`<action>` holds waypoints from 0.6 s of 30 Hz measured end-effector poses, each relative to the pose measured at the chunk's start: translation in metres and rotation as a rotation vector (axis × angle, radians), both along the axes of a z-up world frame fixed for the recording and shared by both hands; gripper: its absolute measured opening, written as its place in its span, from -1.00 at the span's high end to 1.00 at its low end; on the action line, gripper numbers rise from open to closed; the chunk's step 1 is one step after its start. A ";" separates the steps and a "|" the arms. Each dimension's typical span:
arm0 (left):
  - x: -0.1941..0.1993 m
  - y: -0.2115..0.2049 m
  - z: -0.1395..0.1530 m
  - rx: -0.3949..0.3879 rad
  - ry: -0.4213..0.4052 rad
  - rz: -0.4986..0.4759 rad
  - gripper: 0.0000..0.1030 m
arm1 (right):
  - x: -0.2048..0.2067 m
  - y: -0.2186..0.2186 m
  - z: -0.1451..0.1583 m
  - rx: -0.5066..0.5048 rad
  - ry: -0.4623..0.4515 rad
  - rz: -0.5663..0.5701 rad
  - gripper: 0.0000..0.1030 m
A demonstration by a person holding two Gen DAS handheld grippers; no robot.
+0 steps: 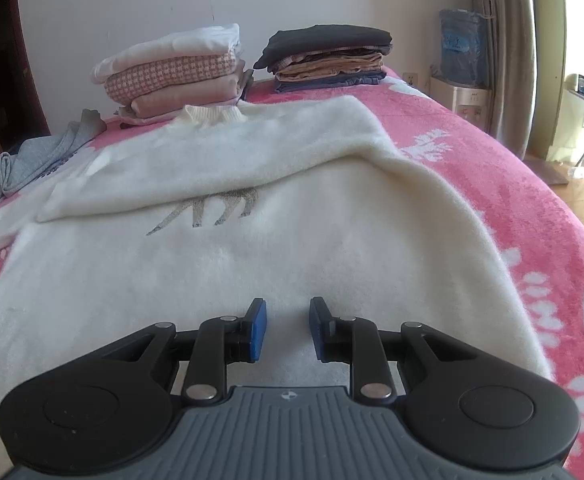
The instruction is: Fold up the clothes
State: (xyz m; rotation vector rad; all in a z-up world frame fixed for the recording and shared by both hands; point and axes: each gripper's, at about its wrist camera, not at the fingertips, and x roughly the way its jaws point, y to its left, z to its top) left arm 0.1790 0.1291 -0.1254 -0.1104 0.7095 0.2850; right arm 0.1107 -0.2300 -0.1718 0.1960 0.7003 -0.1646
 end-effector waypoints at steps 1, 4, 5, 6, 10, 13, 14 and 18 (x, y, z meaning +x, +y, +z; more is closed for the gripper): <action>0.005 0.013 0.000 -0.016 -0.012 0.044 -0.51 | 0.000 0.000 0.000 -0.002 0.000 0.000 0.49; 0.019 0.052 0.001 -0.071 -0.048 0.178 -0.51 | 0.000 0.002 -0.001 -0.010 0.000 0.003 0.45; 0.024 0.067 0.002 -0.113 -0.060 0.227 -0.51 | 0.000 0.003 -0.001 -0.014 0.000 0.004 0.44; 0.028 0.083 0.003 -0.166 -0.080 0.271 -0.50 | 0.001 0.003 -0.001 -0.015 0.000 0.004 0.44; 0.035 0.133 0.008 -0.310 -0.175 0.412 -0.50 | 0.001 0.004 -0.001 -0.016 0.001 0.003 0.43; 0.048 0.155 0.007 -0.329 -0.191 0.472 -0.44 | 0.001 0.005 -0.002 -0.018 0.001 0.003 0.42; 0.052 0.161 0.005 -0.336 -0.190 0.480 -0.37 | 0.001 0.005 -0.002 -0.019 0.001 0.003 0.41; 0.064 0.180 -0.006 -0.351 -0.158 0.536 0.03 | 0.001 0.007 -0.002 -0.025 0.000 0.005 0.38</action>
